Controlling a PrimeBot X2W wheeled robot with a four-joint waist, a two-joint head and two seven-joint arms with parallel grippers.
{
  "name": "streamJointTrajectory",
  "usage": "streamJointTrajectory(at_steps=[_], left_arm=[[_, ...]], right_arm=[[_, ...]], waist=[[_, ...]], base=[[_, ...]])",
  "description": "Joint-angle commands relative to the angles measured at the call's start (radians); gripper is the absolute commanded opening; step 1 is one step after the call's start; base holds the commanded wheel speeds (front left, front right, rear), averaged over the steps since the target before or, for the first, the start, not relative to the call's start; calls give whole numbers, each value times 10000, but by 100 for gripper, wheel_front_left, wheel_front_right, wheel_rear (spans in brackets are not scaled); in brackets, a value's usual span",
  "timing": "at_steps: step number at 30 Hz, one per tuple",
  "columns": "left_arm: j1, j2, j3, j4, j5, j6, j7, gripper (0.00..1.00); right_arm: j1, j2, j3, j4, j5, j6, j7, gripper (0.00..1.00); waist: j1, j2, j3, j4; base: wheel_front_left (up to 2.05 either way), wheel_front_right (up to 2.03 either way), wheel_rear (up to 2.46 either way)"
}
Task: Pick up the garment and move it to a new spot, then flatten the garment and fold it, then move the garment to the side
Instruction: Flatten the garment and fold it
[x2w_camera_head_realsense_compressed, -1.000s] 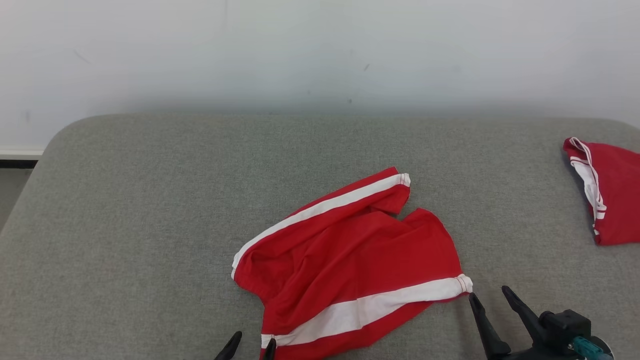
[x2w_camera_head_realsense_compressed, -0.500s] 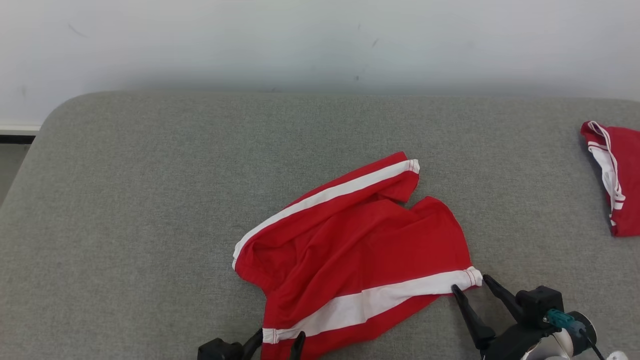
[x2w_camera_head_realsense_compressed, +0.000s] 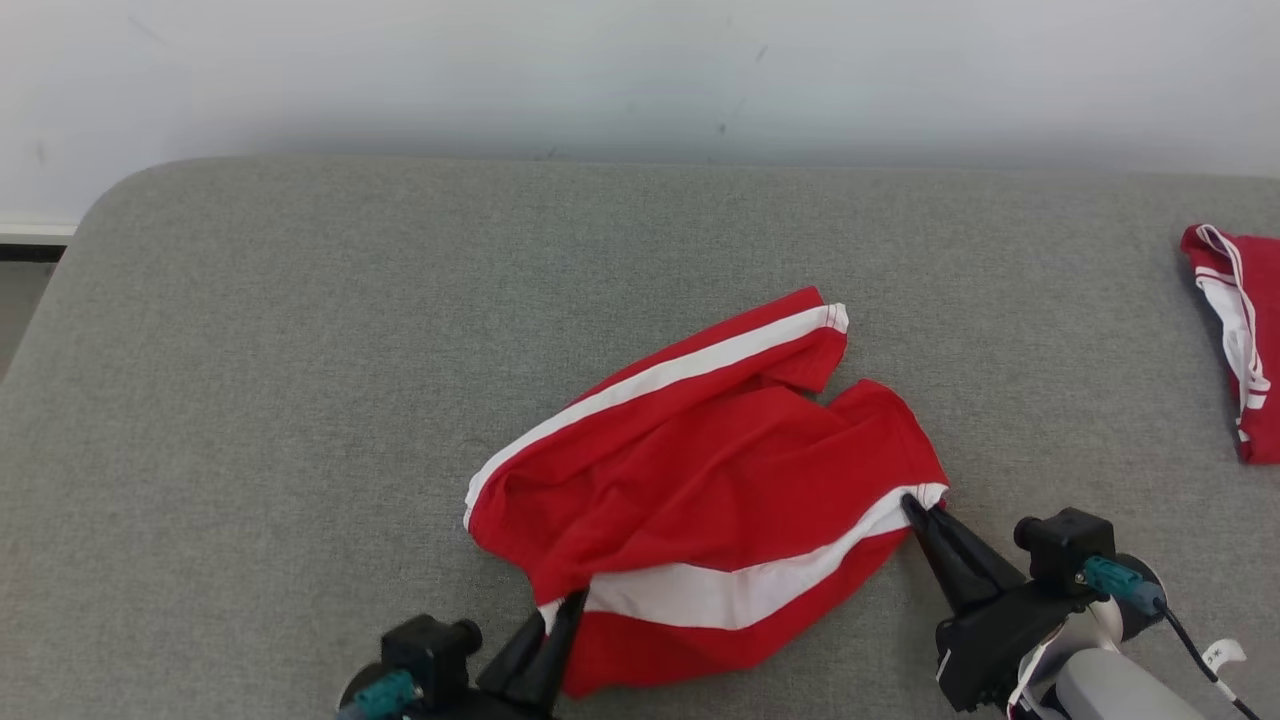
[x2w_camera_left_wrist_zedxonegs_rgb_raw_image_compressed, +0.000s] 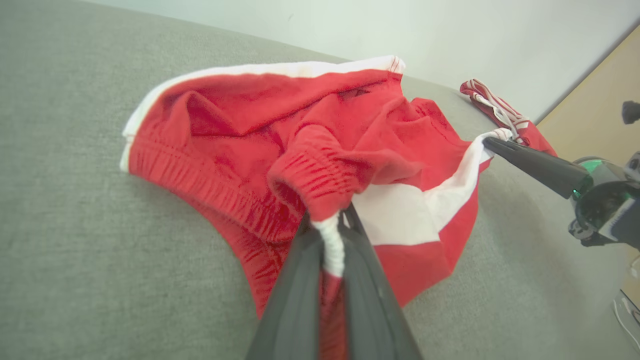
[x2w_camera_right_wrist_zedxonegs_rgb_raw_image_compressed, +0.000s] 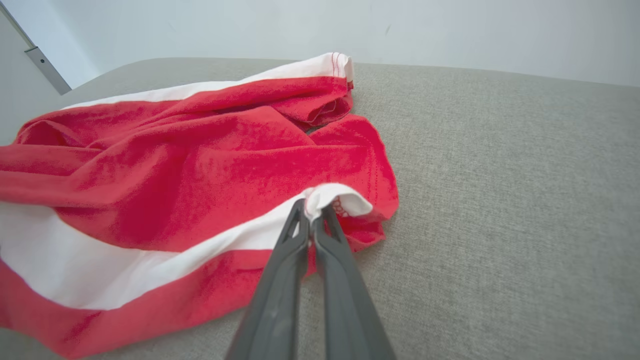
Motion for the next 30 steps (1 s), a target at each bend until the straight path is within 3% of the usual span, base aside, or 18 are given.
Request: streamJointTrajectory(at_steps=[1, 9, 18, 24, 30], left_arm=[[-255, 78, 136, -154, 2, 16, -16, 0], [-2090, 506, 514, -850, -319, 16, -16, 0], [-8031, 1028, 692, -315, -1765, 15, 796, 0], [-12017, 1203, 759, 592, -2094, 15, 1521, 0], [-15036, 1279, 739, 2110, -2016, 15, 1849, 0]], right_arm=[[-88, -118, -26, -144, 8, -27, -17, 0], [-1206, -526, -157, -1382, 402, -27, -17, 0], [-5492, -1149, -307, -1986, 2306, -27, 507, 0], [-8926, -1240, -665, -1562, 3136, -27, 1393, 0], [-11999, -713, -916, -350, 3230, -27, 1876, 0]], waist=[[-2, -1, -24, -32], [-2, -1, 173, -346], [-2, -1, 2590, -905], [-2, -1, 4207, -1284], [-2, -1, 4975, -1797]], base=[[0, 0, 0], [0, 0, 0], [0, 0, 0], [0, 0, 0], [0, 0, 0]])
